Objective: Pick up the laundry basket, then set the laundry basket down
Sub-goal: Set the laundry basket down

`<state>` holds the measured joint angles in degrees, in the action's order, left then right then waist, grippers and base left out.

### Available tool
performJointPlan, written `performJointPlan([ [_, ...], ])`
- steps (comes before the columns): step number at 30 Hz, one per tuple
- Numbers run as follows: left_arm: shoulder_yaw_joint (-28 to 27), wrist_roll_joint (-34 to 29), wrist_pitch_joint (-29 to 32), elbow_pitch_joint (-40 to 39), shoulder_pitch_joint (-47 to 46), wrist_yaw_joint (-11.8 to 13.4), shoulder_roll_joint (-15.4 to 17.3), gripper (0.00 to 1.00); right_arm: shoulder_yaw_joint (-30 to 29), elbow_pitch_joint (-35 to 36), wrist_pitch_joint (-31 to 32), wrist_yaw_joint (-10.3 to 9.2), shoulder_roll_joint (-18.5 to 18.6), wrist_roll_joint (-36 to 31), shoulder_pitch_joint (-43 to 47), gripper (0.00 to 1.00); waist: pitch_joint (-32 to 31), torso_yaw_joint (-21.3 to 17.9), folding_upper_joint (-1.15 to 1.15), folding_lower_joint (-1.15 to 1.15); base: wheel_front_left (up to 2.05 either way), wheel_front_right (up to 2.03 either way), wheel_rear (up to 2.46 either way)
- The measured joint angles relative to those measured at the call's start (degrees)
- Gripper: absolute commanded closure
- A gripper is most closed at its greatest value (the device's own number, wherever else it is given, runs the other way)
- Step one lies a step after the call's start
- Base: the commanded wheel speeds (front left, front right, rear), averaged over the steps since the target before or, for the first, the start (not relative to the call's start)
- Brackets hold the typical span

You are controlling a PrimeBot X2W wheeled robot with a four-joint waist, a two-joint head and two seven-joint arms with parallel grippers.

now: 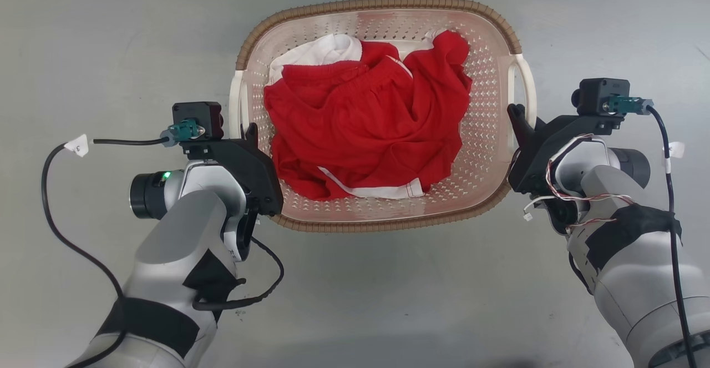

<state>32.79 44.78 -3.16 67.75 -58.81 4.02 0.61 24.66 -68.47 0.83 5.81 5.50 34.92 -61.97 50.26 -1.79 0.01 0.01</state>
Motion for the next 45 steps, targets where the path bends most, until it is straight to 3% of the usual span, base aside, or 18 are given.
performJointPlan([
  [9, 0.27, -0.01, -1.57, 1.02, -0.97, -0.45, -0.29, 1.0, 0.02, -0.73, -1.89, 0.25, 0.01, 0.0, -0.84, 1.0, 1.13, 0.34, -0.02, -0.02, 0.0, 0.0, 0.0],
  [10, 0.3, -0.01, -1.58, 1.11, -1.02, -0.48, -0.29, 1.0, 0.01, -0.78, -1.99, 0.26, 0.01, 0.0, -0.88, 0.87, 1.23, 0.36, -0.02, -0.02, 0.0, 0.0, 0.0],
  [12, 0.32, 0.0, -1.77, 1.36, -1.12, -0.49, -0.35, 1.0, -0.04, -0.91, -2.32, 0.26, 0.01, 0.0, -0.93, 0.17, 1.36, 0.41, -0.02, -0.02, 0.0, 0.0, 0.0],
  [13, 0.32, 0.0, -1.98, 1.53, -1.12, -0.49, -0.33, 1.0, -0.12, -1.02, -2.52, 0.25, 0.09, 0.0, -0.97, 0.0, 1.4, 0.43, -0.02, -0.02, 0.0, 0.0, 0.0],
  [14, 0.32, 0.0, -2.0, 1.7, -1.13, -0.49, -0.29, 0.95, -0.12, -1.14, -2.52, 0.25, 0.27, 0.0, -1.02, 0.0, 1.43, 0.45, -0.02, -0.02, 0.0, 0.0, 0.0],
  [15, 0.31, 0.0, -2.01, 1.94, -1.13, -0.49, -0.19, 0.77, -0.14, -1.36, -2.52, 0.24, 0.49, 0.0, -1.08, 0.0, 1.43, 0.46, -0.02, -0.01, 0.0, 0.0, 0.0],
  [16, 0.31, 0.0, -2.05, 2.15, -1.13, -0.51, -0.03, 0.77, -0.15, -1.54, -2.52, 0.24, 0.55, 0.0, -1.08, 0.0, 1.42, 0.47, -0.01, -0.01, 0.0, 0.0, 0.0],
  [19, 0.31, 0.0, -2.08, 2.5, -1.14, -0.51, 0.24, 0.57, -0.13, -1.87, -2.68, 0.24, 0.46, 0.01, -1.1, 0.0, 1.31, 0.5, -0.02, -0.01, 0.0, 0.0, 0.0],
  [22, 0.24, 0.01, -2.52, 2.79, -1.16, -0.51, 0.62, 0.09, -0.11, -2.22, -2.67, 0.24, 0.33, 0.02, -1.1, 0.0, 1.1, 0.53, -0.01, -0.01, 0.0, 0.0, 0.0],
  [23, 0.24, 0.02, -2.52, 2.92, -1.18, -0.51, 0.86, 0.0, -0.09, -2.3, -2.67, 0.24, 0.29, 0.02, -1.1, 0.0, 1.02, 0.54, -0.02, -0.01, 0.0, 0.0, 0.0],
  [45, -0.3, 1.63, -3.34, 4.35, -0.75, -2.05, 0.97, 0.0, 0.45, -3.94, -2.91, 0.53, -0.45, 0.46, -0.32, 0.0, -5.61, 0.71, -0.01, -0.01, 0.0, 0.0, 0.0],
])
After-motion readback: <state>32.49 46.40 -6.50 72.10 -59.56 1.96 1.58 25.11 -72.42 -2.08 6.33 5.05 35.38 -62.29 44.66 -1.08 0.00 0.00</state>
